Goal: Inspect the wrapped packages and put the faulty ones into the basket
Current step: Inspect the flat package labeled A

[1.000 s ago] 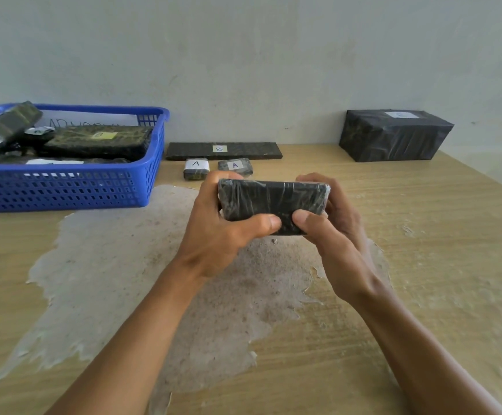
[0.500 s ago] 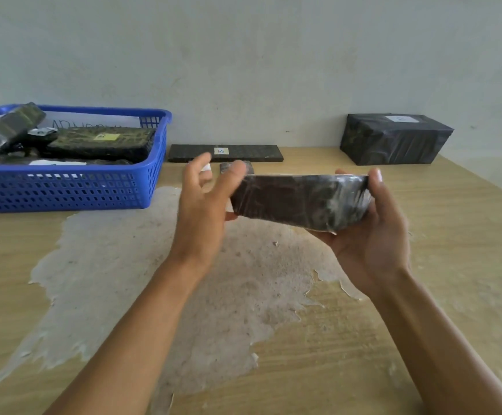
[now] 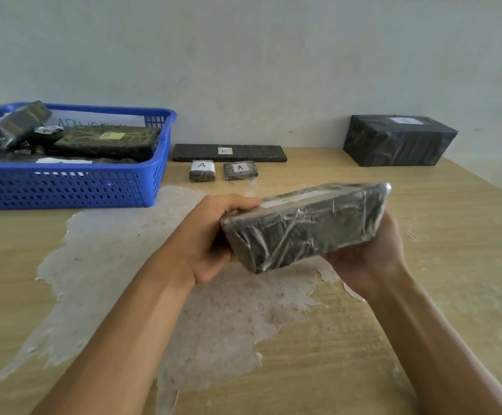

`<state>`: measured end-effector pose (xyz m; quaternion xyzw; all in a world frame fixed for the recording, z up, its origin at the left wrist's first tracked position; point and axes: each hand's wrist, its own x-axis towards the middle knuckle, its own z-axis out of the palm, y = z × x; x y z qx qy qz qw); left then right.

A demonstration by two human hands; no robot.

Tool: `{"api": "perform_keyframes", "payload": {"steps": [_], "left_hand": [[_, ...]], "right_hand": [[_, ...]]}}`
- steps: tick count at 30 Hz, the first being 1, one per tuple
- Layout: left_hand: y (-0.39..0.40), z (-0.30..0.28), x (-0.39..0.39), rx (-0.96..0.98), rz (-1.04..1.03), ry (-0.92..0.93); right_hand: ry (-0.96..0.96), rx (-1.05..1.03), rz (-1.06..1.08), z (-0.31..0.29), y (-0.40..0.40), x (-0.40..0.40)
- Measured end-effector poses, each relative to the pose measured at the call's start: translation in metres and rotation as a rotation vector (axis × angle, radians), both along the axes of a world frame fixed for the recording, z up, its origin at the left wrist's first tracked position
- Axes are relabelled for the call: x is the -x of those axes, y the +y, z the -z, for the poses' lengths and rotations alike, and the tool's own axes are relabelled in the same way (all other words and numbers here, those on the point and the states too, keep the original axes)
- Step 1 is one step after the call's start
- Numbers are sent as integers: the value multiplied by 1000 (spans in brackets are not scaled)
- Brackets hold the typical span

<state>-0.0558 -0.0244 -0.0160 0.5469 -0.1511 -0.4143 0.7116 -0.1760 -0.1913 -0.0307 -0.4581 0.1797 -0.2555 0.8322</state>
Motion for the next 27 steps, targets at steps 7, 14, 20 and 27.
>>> {"api": "perform_keyframes", "payload": {"steps": [7,14,20,27], "left_hand": [[-12,-1,-2,-163,-639,-83],[-13,-3,9,-60,-293,-263],[-4,5,3,-10,-131,-567],[-6,14,2,7,-177,-713]], "right_hand": [[49,700,-33,7,11,-3],[-15,760,-40,16,17,-8],[-9,673,70,16,5,-4],[-6,703,12,16,1,-1]]}}
